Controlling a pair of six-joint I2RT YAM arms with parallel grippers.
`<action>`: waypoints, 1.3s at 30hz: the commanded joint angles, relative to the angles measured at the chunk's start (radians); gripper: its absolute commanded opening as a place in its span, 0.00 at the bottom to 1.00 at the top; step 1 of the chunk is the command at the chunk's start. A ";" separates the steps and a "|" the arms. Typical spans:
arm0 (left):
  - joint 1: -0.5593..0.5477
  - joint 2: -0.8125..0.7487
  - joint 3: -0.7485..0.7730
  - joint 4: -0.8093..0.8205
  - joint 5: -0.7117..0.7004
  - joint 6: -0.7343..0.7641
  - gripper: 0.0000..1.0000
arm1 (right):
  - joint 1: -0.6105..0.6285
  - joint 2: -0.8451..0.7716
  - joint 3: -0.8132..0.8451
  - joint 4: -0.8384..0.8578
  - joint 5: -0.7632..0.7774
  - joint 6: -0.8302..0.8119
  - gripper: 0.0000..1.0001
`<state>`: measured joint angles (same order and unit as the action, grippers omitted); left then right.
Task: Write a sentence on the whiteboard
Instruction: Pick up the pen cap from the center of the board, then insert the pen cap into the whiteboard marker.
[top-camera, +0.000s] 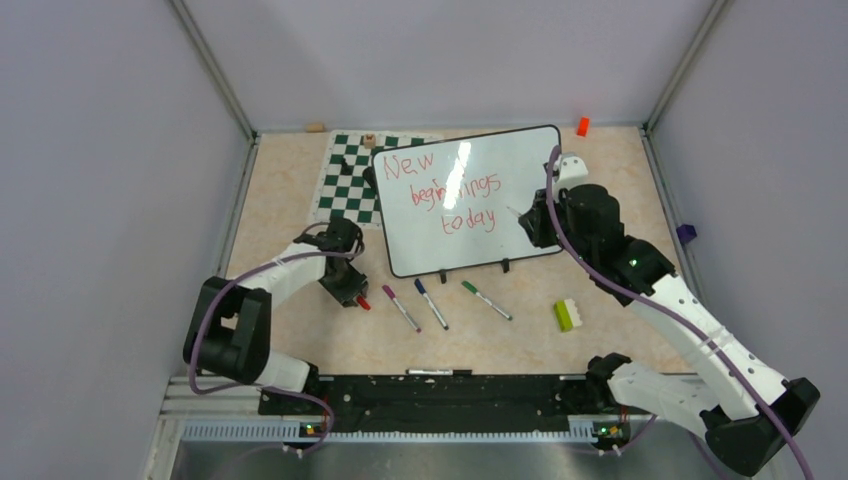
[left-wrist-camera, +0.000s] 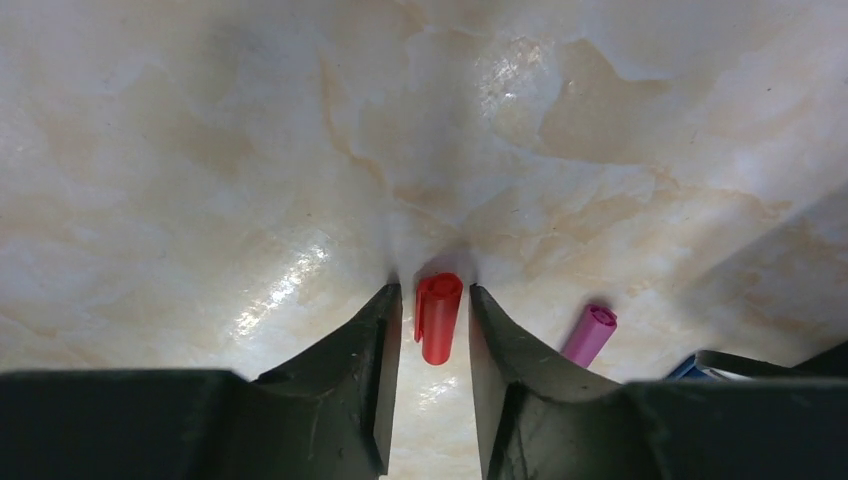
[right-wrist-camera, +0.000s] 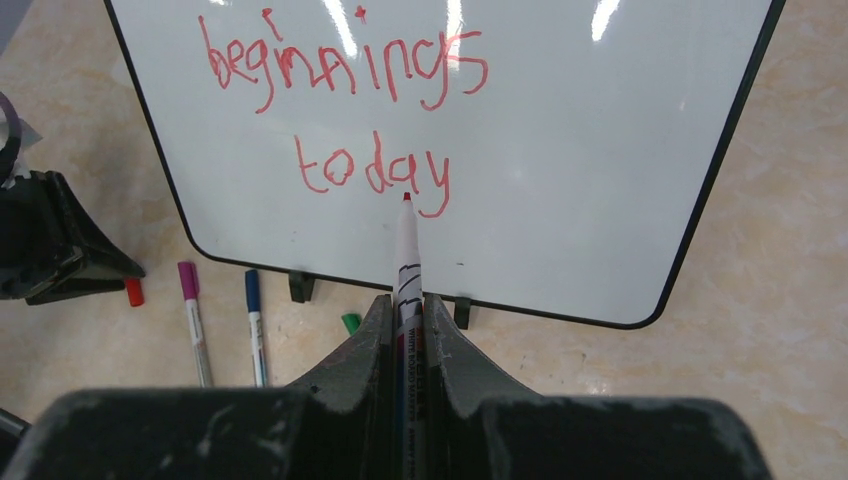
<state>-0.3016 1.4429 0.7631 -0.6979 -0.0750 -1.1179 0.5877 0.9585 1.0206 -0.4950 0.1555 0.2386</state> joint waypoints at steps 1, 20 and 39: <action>-0.015 0.035 0.016 -0.009 -0.014 -0.030 0.30 | -0.014 -0.002 -0.005 0.050 0.001 0.017 0.00; -0.013 -0.340 -0.019 0.166 0.283 -0.283 0.00 | 0.152 -0.217 -0.415 0.604 -0.171 0.162 0.00; -0.013 -0.471 -0.043 0.393 0.408 -0.519 0.00 | 0.448 0.129 -0.321 0.817 -0.013 0.089 0.00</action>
<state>-0.3130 1.0088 0.6930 -0.3489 0.3183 -1.6089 1.0214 1.0752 0.6380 0.2420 0.1341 0.3492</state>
